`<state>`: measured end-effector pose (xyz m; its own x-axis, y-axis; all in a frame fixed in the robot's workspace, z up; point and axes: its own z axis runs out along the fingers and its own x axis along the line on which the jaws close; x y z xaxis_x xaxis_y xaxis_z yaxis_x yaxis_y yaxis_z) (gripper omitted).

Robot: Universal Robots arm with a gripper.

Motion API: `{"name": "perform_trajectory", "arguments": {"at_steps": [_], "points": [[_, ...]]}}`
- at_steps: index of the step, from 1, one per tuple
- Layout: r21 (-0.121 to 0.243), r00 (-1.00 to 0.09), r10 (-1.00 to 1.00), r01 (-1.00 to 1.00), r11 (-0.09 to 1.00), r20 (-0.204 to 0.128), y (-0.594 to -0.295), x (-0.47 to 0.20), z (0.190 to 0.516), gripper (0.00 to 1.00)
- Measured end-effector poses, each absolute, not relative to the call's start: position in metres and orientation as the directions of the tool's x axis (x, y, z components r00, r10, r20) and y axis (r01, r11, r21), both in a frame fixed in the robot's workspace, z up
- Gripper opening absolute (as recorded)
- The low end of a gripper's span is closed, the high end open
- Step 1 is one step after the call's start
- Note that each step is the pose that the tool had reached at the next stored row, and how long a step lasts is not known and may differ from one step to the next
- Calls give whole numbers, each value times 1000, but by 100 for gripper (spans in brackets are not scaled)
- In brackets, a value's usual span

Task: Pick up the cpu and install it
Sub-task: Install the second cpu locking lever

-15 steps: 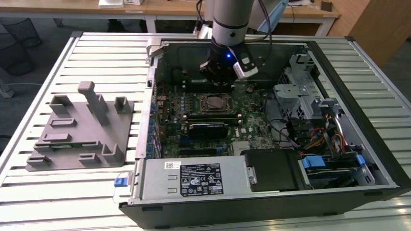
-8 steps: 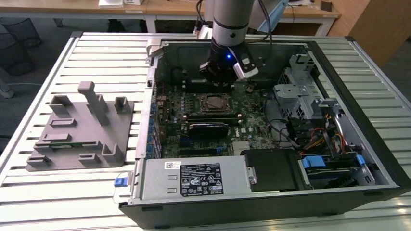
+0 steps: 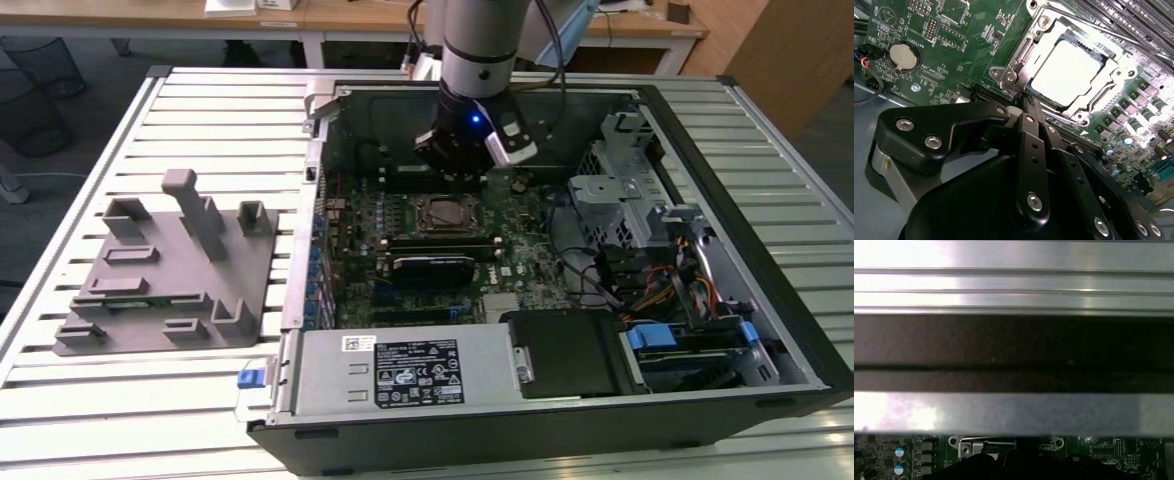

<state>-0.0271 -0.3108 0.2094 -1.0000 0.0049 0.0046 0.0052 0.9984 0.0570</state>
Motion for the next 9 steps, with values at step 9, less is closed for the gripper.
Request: {"name": "perform_trajectory", "arguments": {"at_steps": [9], "points": [[57,-1000,5,5,998,5,-317,-27,209,11]]}}
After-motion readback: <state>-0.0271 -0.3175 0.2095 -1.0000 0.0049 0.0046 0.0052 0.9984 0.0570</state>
